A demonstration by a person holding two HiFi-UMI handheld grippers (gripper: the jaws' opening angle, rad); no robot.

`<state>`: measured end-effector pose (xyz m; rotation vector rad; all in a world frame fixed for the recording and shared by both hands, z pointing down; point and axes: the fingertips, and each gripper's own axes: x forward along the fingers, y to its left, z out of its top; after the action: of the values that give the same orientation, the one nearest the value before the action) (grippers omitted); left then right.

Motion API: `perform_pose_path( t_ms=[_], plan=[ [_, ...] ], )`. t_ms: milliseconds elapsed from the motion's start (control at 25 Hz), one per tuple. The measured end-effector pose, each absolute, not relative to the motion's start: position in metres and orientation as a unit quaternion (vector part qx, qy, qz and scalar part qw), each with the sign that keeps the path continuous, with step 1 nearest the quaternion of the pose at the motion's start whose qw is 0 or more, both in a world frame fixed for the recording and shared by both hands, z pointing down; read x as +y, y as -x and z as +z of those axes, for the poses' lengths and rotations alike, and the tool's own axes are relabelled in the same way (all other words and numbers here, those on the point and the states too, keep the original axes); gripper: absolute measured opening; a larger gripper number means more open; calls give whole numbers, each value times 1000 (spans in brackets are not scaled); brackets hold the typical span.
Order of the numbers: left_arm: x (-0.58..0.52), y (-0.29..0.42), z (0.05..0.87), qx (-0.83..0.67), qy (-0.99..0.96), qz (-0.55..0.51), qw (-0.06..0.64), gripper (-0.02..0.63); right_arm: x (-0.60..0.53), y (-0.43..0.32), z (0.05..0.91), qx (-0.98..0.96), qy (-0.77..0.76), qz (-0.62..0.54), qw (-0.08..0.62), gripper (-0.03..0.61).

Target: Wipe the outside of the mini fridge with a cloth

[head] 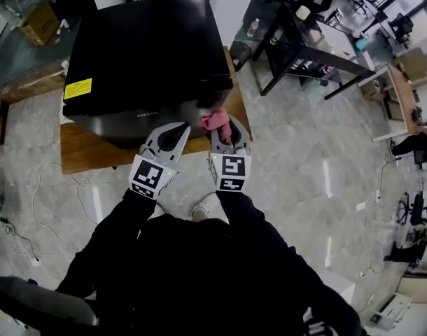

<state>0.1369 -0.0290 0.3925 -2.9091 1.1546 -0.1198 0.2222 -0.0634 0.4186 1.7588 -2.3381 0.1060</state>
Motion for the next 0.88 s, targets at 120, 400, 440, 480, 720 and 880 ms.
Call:
perform_pose_path(
  t_ms=[120, 400, 440, 480, 720, 880],
  plan=[
    [-16, -104, 417, 383, 922, -51, -12, 6, -38, -180, 454, -811, -567, 57, 130, 127],
    [10, -9, 479, 433, 896, -88, -49, 6, -4, -81, 515, -840, -510, 78, 166, 127],
    [13, 6, 487, 441, 891, -91, -52, 6, -1, -68, 520, -843, -506, 79, 167, 127],
    [16, 20, 494, 450, 887, -95, -53, 6, 1, -55, 524, -844, -502, 80, 168, 127],
    [12, 92, 553, 488, 861, -130, -62, 6, -2, 12, 564, -847, -495, 101, 165, 129],
    [3, 123, 583, 502, 851, -136, -73, 6, -8, 54, 594, -847, -491, 122, 164, 129]
  ],
)
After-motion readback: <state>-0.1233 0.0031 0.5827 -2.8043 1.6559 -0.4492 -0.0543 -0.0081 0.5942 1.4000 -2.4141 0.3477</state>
